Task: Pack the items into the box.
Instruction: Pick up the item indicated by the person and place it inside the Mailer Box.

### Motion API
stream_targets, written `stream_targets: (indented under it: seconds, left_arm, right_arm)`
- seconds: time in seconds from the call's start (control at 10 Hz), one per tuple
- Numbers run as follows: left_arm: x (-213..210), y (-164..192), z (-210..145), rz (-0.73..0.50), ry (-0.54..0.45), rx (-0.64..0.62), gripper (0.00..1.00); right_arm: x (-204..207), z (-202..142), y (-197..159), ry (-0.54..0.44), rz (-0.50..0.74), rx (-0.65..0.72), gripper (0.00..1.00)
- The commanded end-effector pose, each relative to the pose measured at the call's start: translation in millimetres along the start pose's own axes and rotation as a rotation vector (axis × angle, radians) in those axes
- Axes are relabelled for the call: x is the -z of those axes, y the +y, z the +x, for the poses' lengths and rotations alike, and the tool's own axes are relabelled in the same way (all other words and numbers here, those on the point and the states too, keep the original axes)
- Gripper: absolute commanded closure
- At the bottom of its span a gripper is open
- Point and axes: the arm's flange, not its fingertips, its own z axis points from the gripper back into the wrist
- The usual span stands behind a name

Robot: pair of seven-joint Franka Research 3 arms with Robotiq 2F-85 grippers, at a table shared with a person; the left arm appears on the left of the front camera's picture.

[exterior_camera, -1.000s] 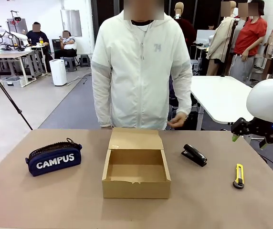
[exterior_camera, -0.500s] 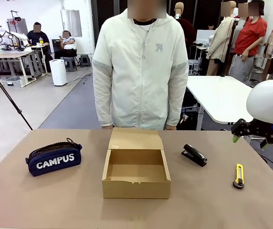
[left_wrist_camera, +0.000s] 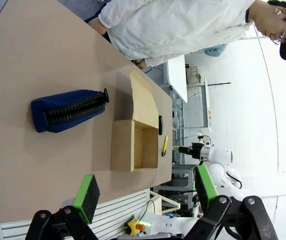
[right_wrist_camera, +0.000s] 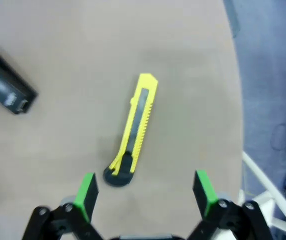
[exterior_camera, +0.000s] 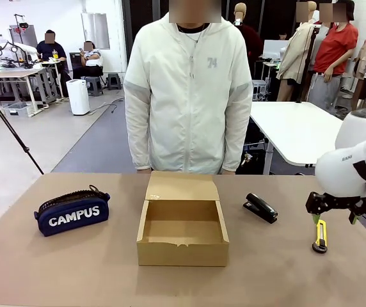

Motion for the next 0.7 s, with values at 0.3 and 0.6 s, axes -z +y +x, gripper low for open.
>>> stream_targets:
  seconds: [0.3,0.6]
  left_arm:
    - [-2,0,0,0.002,0.006,0.011,0.00]
    - [-2,0,0,0.002,0.006,0.011,0.00]
  right_arm:
    - [22,12,0,0.029,-0.039,0.013,0.00]
    - [22,12,0,0.029,-0.039,0.013,0.00]
